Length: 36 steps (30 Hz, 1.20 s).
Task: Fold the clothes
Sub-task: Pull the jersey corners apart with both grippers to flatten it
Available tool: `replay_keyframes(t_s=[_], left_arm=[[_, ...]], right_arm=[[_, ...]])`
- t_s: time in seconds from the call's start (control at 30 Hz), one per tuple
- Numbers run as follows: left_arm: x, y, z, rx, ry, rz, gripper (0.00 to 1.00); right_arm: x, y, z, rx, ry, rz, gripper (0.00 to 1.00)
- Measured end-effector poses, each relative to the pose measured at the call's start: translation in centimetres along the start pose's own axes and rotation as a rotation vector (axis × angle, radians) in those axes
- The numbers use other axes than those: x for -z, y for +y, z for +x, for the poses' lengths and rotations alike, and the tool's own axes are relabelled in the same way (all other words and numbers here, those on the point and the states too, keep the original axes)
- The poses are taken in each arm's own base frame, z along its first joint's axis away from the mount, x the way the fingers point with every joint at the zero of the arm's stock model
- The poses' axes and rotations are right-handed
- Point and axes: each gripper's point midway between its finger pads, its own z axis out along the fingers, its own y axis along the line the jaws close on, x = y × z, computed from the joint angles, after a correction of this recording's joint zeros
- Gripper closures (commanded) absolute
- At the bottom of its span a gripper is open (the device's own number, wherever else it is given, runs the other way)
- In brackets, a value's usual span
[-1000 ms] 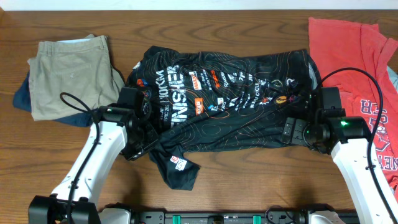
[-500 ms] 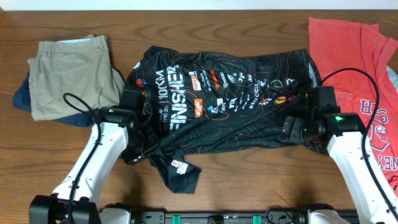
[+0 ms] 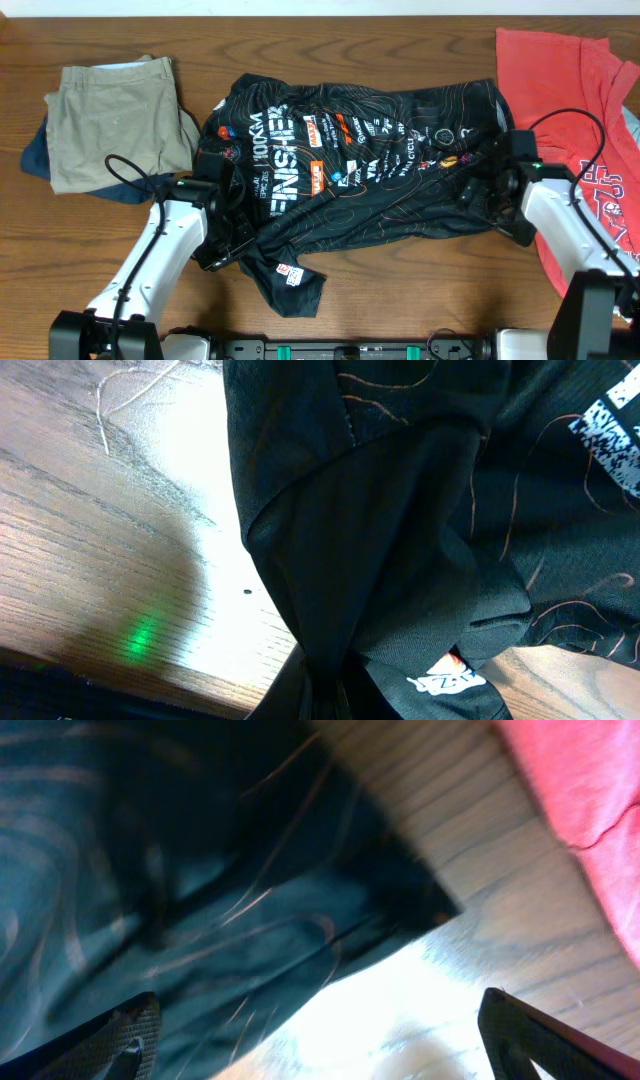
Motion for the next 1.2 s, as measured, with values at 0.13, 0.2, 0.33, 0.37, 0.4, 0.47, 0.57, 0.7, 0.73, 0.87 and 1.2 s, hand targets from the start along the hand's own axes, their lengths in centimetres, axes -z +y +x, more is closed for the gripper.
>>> replay_keyframes(t_s=[0.13,0.2,0.33,0.37,0.4,0.47,0.57,0.7,0.73,0.87,1.2], left_arm=[[0.0,0.0,0.0,-0.001,-0.002,0.002,0.92],[0.0,0.0,-0.1,-0.001,-0.003,0.002,0.92],[0.0,0.0,-0.1,0.0,-0.002,0.002,0.92],[0.0,0.0,0.0,-0.001,-0.002,0.002,0.92],[0.0,0.0,-0.1,-0.001,-0.002,0.002,0.92],[0.0,0.0,0.0,0.0,-0.002,0.002,0.92],[0.0,0.0,0.0,-0.001,-0.002,0.001,0.91],[0.0,0.0,0.0,-0.001,-0.002,0.001,0.91],[0.0,0.0,0.0,0.0,-0.002,0.001,0.91],[0.0,0.0,0.0,-0.001,-0.002,0.001,0.91],[0.0,0.8,1.0,0.006,0.04,-0.034,0.91]], right_arm=[[-0.4,-1.2,-0.5,-0.053,0.007,0.016,0.06],[-0.5,-1.8,-0.7,-0.076,0.008,0.023,0.08],[-1.0,-2.1,-0.8,-0.092,0.006,0.027,0.13],[-1.3,-2.1,-0.8,-0.093,0.004,0.026,0.14],[-1.6,-2.2,-0.6,-0.095,0.003,0.025,0.16],[-2.4,-2.2,-0.4,-0.1,-0.005,0.021,0.23],[-3.5,-2.0,-0.4,-0.112,-0.025,0.001,0.35],[-3.6,-1.5,-1.0,-0.12,-0.058,-0.028,0.64],[-3.6,-1.4,-1.2,-0.12,-0.063,-0.034,0.83],[-3.6,-1.3,-1.3,-0.127,-0.067,-0.038,0.99],[-3.0,-3.6,2.2,-0.116,0.077,0.067,0.99]])
